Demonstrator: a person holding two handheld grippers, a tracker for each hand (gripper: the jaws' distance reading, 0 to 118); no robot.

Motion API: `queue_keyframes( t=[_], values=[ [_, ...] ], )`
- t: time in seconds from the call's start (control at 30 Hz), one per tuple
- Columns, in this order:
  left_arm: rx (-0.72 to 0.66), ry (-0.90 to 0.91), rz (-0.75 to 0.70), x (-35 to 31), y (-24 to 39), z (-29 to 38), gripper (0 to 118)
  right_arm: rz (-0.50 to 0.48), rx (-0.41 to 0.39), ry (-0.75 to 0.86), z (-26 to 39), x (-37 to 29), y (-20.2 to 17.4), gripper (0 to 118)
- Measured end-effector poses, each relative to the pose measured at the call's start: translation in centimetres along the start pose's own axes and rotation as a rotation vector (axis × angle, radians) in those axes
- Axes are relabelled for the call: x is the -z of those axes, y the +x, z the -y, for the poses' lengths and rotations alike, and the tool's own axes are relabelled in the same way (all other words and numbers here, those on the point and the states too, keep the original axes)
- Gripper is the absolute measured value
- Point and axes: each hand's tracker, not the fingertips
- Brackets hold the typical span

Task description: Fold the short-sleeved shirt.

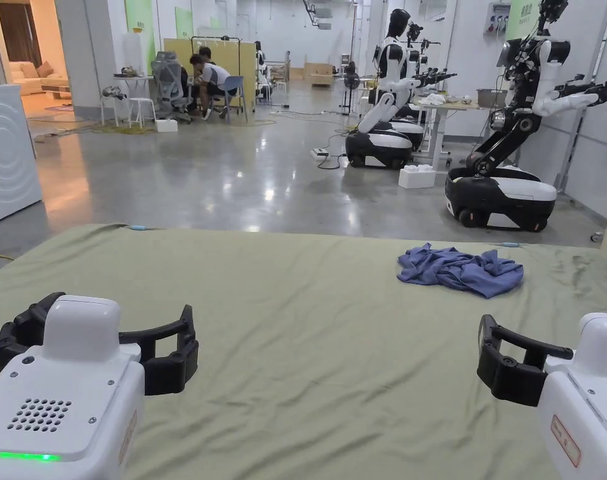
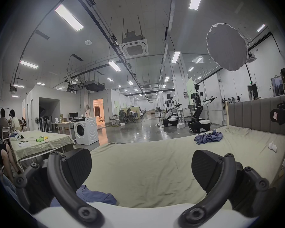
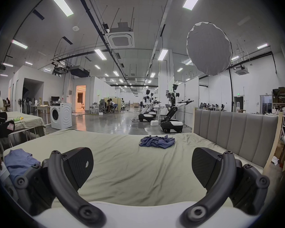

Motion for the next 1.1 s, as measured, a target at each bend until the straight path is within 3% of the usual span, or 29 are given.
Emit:
queue_keyframes(
  t=[0.13,0.17,0.2,0.23,0.27,0.3,0.33,0.37,0.47,0.6,0.67,0.77,0.97,1.1],
  values=[
    [0.000,-0.012,0.022,-0.1,-0.1,-0.2,118,-0.011,-0.053,-0.013,-0.2,-0.1,-0.5,118],
    [-0.016,-0.020,0.034,-0.1,-0.1,-0.3,118,-0.019,-0.068,-0.018,-0.2,-0.2,-0.6,99],
    [-0.022,-0.018,0.039,-0.2,-0.1,-0.3,111,-0.035,-0.064,-0.005,-0.1,-0.5,-0.7,33],
    [-0.009,-0.004,0.032,-0.4,0.0,-0.3,68,-0.030,-0.065,-0.004,0.0,-0.2,-0.5,3],
    [0.026,0.012,-0.005,-0.4,0.3,-0.4,0,0.038,-0.043,-0.030,0.2,-0.2,-0.4,2],
    [0.010,0.035,-0.071,-0.5,0.3,-0.4,0,-0.003,-0.034,-0.046,0.4,-0.2,-0.1,2],
    [-0.015,0.028,-0.006,-0.9,0.0,-0.7,0,-0.038,-0.015,-0.088,0.4,-0.1,0.3,2],
    [-0.044,0.003,0.046,-1.0,-0.5,-1.2,0,-0.034,-0.005,-0.081,0.5,0.1,0.7,2],
    [0.033,0.038,0.000,-1.0,0.0,-1.3,0,0.005,-0.044,-0.050,0.8,-0.2,0.5,2],
    [0.003,0.016,-0.009,-1.7,-1.8,-1.3,0,-0.038,-0.045,-0.033,0.4,0.5,-0.8,2],
    [-0.029,-0.017,-0.034,-2.5,-4.3,-1.5,0,-0.097,-0.031,-0.031,-0.5,1.3,-3.5,2],
    [-0.027,-0.031,-0.178,-5.2,-9.7,-1.6,0,-0.274,0.022,-0.027,-1.4,2.7,-10.1,2],
    [0.050,-0.217,-0.411,-10.7,-19.3,-0.7,0,-0.673,0.052,-0.080,-1.3,2.4,-23.9,2],
    [0.032,-0.346,-0.431,-11.3,-23.1,0.1,0,-0.812,0.029,-0.130,-0.1,1.2,-28.5,2]
  ],
)
